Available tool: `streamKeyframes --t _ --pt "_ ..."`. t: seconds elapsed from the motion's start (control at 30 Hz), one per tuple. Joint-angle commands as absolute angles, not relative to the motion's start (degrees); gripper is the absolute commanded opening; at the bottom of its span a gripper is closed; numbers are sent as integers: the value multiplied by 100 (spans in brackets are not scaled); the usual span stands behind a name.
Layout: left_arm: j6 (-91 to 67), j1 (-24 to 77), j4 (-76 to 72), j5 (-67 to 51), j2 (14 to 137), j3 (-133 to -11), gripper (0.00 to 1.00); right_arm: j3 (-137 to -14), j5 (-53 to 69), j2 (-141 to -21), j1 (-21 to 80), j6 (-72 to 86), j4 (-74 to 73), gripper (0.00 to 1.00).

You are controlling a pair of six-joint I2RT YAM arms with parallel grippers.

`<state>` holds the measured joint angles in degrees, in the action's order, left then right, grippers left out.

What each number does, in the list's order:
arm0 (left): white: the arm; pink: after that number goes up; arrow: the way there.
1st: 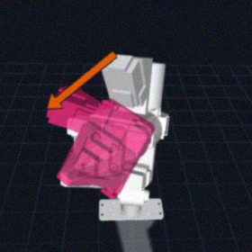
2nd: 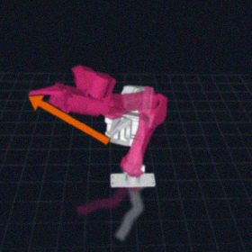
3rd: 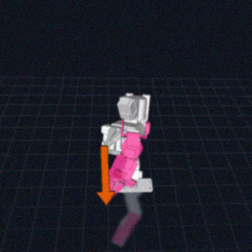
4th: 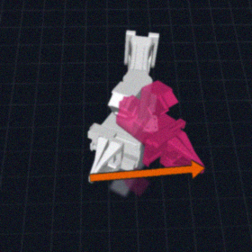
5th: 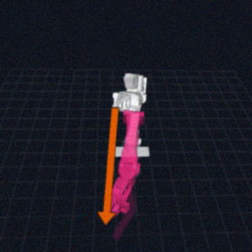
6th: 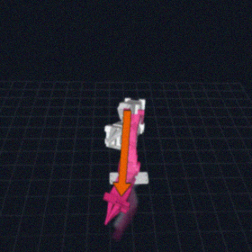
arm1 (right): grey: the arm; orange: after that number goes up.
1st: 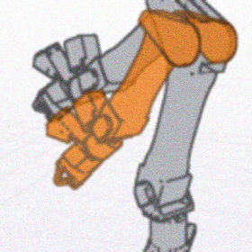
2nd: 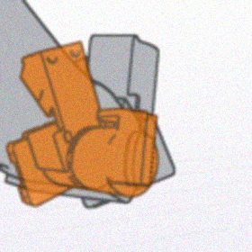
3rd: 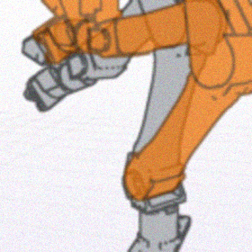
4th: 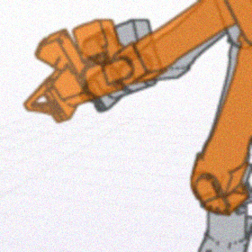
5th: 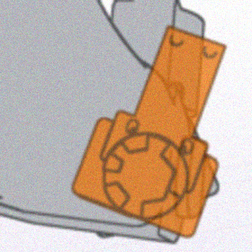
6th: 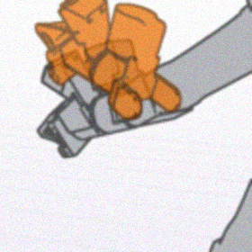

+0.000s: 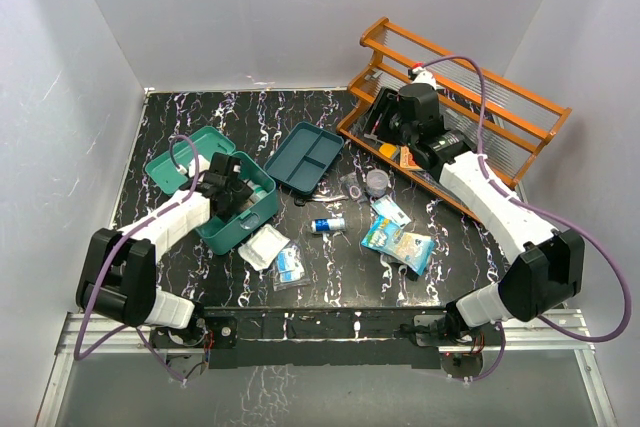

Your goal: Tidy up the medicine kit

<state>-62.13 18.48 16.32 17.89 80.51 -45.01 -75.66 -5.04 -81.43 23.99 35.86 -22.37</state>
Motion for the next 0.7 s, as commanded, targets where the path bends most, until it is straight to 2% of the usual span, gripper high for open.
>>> streamKeyframes --t 0.0,0.23,0.47,0.57,0.67 --pt "-6060 1819 1705 1851 7941 -4845 56 -7892 -609 -8208 2408 3516 -1987 54" --pt "-5700 1819 1923 1953 7866 -5115 59 -7902 -633 -8240 2405 3523 -1949 54" --pt "-4576 1811 1895 2207 7866 -5418 65 -7901 -642 -8300 2407 3529 -1951 54" --pt "-3849 1785 1718 2300 7864 -5453 59 -7901 -644 -8343 2403 3531 -1945 54" --pt "-3579 1764 1645 2366 7965 -5393 48 -7872 -629 -8382 2403 3541 -1910 53"
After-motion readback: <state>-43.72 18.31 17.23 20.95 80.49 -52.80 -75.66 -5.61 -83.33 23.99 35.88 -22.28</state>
